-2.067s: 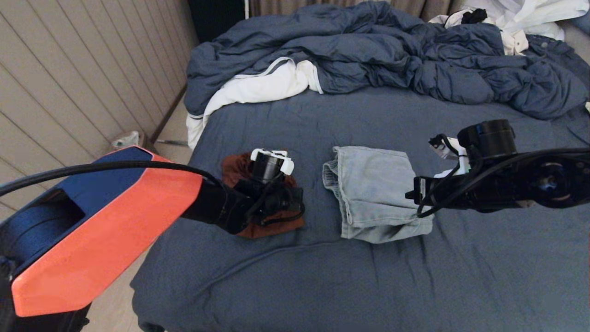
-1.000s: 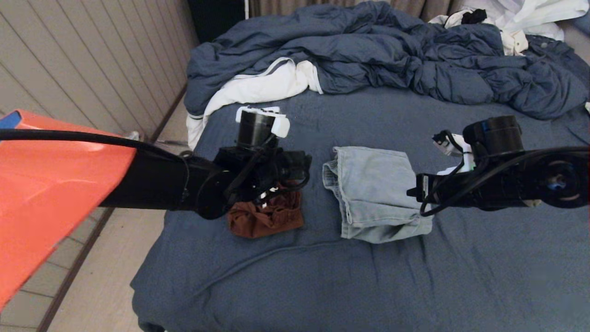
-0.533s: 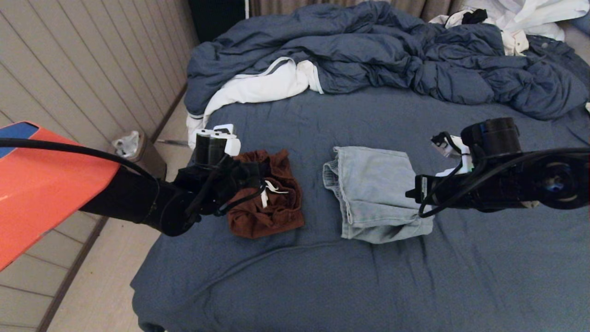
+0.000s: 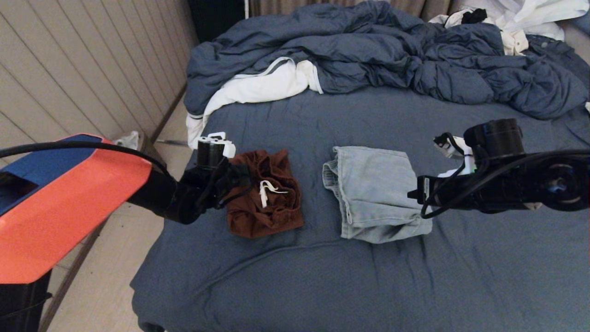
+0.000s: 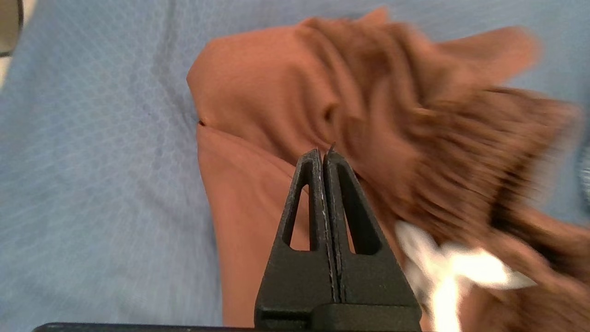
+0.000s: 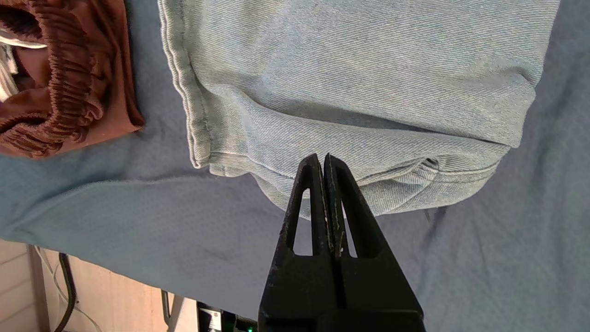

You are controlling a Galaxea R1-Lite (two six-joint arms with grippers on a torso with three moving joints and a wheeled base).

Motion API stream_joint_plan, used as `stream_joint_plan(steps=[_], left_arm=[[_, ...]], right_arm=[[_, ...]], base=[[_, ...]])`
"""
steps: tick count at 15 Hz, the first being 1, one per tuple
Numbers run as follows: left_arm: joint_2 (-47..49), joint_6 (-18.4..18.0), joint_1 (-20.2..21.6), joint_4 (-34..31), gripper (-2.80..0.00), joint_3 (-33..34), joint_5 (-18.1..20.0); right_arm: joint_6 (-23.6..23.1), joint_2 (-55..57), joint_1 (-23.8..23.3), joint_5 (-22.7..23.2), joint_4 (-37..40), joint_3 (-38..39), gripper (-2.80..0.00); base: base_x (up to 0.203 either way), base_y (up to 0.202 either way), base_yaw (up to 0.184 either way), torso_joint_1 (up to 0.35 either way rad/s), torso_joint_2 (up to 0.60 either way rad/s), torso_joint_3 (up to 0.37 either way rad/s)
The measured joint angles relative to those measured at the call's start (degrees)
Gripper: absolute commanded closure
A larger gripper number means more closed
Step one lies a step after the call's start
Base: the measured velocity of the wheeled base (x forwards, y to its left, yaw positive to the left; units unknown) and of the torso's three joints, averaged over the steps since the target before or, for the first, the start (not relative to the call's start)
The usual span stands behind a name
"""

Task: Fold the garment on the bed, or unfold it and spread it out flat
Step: Fold the brown shorts

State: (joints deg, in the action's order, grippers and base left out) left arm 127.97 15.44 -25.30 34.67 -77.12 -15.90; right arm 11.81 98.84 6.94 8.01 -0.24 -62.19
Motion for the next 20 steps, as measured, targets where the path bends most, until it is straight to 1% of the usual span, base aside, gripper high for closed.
stream_joint_plan(steps=[2,5,8,10,11,14,16,17,20], left_arm=[[2.9,0.0,-0.4,-1.0,0.0,-3.3,0.0],[4.8,0.2,-2.8,-2.6,0.0,-7.3,-0.1],[7.0,0.4,-5.1,-5.4,0.0,-13.9,-2.3],[8.3,0.6,-7.0,-7.5,0.0,-18.3,-2.7],[9.1,1.4,-7.9,-9.0,0.0,-20.6,-2.8],[11.6,5.6,-10.2,-13.1,0.0,-26.0,-3.1],[11.5,7.0,-10.6,-13.7,0.0,-26.3,-3.3],[10.4,7.4,-10.7,-13.6,0.0,-25.3,-3.4],[2.6,7.7,-10.9,-13.4,0.0,-18.4,-3.5]], right_arm=[[0.0,-0.2,-0.2,0.0,0.0,0.5,0.0],[0.0,-0.3,-0.7,0.3,-0.3,1.3,0.0],[0.0,-0.3,-0.7,0.3,-3.7,3.4,0.0],[0.0,-0.4,-0.8,0.3,-4.4,4.5,0.0],[0.0,-0.5,-0.8,0.3,-4.5,4.8,0.0],[0.0,-1.7,-1.0,0.2,-4.5,5.7,0.0],[-0.1,-3.3,-1.3,0.2,-4.5,6.3,0.0],[-0.1,-4.4,-1.6,0.2,-4.4,6.6,0.0],[-0.2,-9.3,-2.1,0.1,-3.9,7.8,0.0]], base=[[0.0,0.0,0.0,0.0,0.0,0.0],[0.0,0.0,0.0,0.0,0.0,0.0],[0.0,0.0,0.0,0.0,0.0,0.0],[0.0,0.0,0.0,0.0,0.0,0.0],[0.0,0.0,0.0,0.0,0.0,0.0],[0.0,0.0,0.0,0.0,0.0,0.0],[0.0,0.0,0.0,0.0,0.0,0.0],[0.0,0.0,0.0,0.0,0.0,0.0],[0.0,0.0,0.0,0.0,0.0,0.0]])
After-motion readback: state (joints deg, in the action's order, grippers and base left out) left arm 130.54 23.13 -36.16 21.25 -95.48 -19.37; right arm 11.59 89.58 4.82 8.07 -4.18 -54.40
